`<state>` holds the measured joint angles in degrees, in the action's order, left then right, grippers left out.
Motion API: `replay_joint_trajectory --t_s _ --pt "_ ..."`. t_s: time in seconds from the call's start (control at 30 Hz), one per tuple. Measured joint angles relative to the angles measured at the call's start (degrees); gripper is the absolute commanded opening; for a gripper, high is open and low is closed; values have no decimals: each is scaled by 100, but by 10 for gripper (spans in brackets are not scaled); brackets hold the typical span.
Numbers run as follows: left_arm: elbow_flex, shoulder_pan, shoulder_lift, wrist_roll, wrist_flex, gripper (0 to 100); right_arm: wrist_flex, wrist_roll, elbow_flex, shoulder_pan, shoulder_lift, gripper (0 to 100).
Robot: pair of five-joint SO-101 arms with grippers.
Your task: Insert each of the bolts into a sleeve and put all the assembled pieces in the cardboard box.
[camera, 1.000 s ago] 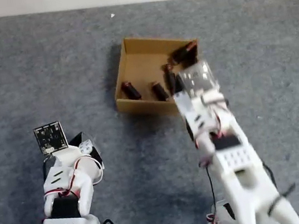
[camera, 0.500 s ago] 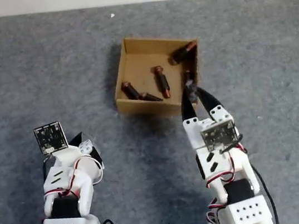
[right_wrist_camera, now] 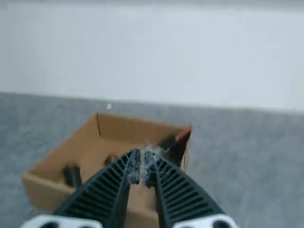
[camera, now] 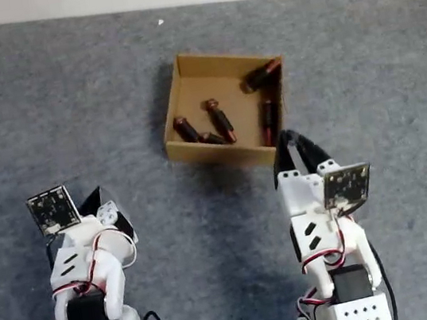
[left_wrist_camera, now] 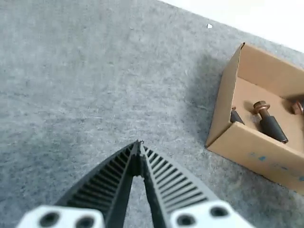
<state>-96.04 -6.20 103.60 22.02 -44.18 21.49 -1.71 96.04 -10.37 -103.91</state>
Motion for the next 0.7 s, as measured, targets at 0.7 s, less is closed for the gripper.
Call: replay_joint_trajectory --t_s 0.7 --pt "0 26 0 -1433 -2048 6 4369 642 0 18 0 5"
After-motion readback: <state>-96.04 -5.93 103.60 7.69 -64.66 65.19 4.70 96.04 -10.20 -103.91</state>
